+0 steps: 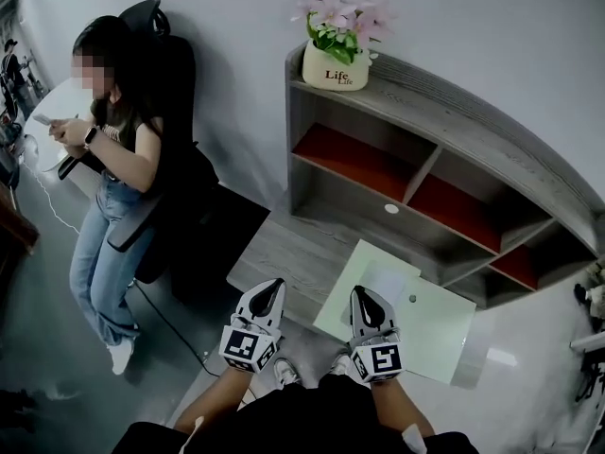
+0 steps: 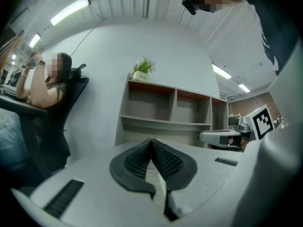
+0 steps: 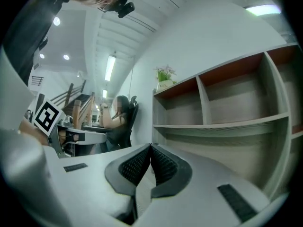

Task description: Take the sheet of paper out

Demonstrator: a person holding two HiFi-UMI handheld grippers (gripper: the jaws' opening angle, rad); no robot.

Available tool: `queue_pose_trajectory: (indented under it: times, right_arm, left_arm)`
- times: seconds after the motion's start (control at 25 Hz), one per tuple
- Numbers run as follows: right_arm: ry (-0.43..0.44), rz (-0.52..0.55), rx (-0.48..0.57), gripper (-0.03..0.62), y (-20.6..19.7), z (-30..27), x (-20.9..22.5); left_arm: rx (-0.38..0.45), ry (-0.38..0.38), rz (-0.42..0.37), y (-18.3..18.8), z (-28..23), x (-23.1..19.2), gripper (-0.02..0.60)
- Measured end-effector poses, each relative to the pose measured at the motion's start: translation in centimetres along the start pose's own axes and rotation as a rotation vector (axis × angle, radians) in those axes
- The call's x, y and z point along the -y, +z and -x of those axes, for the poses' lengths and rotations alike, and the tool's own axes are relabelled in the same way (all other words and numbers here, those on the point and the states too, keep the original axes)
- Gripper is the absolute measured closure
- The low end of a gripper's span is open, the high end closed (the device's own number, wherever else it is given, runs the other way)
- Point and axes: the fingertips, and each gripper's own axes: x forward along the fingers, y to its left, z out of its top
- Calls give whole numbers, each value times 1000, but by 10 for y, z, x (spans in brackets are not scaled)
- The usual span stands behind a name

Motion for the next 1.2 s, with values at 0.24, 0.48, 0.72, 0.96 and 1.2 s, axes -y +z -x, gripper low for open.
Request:
queue_pose_trajectory:
  times: [0.24, 0.48, 0.72, 0.96, 1.2]
  right_arm:
    - [-36, -1, -52, 571, -14, 8, 32]
    - [-43, -30, -143, 572, -39, 10, 66]
    - [-29, -10, -119, 572, -40, 17, 83]
    - [-105, -68, -171, 572, -63, 30, 118]
    - [-203, -232, -284, 572, -109, 58, 144]
  left_arm:
    - [-15, -95, 2, -4, -40, 35, 574]
    - [-21, -146, 36, -7, -73, 55, 574]
    - [-30, -152, -1, -5, -90, 58, 574]
    - [-62, -145, -54, -17, -106, 64, 574]
    - [-113, -147, -44, -38, -110, 76, 574]
